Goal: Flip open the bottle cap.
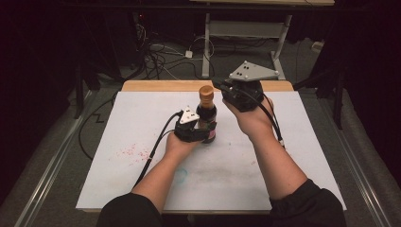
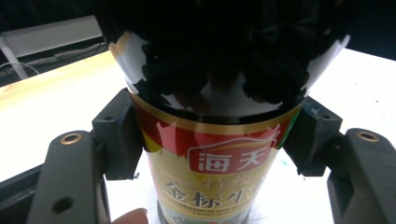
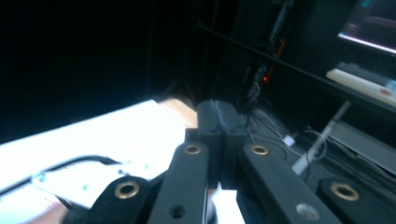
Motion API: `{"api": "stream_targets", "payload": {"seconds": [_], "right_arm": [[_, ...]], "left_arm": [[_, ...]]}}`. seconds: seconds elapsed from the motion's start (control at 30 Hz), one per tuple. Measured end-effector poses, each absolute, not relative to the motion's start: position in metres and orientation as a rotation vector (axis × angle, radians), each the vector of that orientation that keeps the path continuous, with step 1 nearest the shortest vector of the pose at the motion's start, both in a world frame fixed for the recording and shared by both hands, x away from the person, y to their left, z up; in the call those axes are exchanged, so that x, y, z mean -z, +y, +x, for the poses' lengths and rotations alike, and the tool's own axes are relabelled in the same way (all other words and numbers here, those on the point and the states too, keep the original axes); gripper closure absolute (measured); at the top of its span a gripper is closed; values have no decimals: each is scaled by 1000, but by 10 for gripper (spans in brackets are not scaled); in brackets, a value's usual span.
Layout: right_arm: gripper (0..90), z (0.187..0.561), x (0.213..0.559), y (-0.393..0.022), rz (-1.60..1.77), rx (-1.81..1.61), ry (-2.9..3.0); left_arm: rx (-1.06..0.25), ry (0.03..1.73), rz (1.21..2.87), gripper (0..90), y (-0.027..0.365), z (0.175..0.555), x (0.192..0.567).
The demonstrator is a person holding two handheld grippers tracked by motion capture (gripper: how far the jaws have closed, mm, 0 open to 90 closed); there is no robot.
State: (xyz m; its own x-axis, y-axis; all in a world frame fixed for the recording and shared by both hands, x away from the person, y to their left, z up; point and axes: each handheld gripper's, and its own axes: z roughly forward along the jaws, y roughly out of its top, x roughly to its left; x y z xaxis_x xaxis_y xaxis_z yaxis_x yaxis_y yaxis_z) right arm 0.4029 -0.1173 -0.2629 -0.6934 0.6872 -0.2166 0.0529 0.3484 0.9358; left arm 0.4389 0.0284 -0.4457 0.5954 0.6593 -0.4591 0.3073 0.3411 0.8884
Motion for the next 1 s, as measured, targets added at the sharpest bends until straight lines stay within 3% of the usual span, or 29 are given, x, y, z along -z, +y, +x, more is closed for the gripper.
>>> {"api": "stream_targets", "payload": {"seconds": [0.1, 0.13, 0.37, 1.0], "right_arm": [[900, 408, 273, -123, 684, -1358, 2039], [900, 412, 286, -129, 719, -1335, 2060], [900, 421, 311, -136, 761, -1297, 2128], [900, 420, 308, -128, 730, -1288, 2148]], "left_arm": [[-282, 958, 1240, 295, 28, 439, 447], [-229, 995, 1091, 294, 18, 439, 443], [-234, 992, 1101, 292, 19, 440, 444], [-233, 994, 1100, 291, 19, 439, 444]]}}
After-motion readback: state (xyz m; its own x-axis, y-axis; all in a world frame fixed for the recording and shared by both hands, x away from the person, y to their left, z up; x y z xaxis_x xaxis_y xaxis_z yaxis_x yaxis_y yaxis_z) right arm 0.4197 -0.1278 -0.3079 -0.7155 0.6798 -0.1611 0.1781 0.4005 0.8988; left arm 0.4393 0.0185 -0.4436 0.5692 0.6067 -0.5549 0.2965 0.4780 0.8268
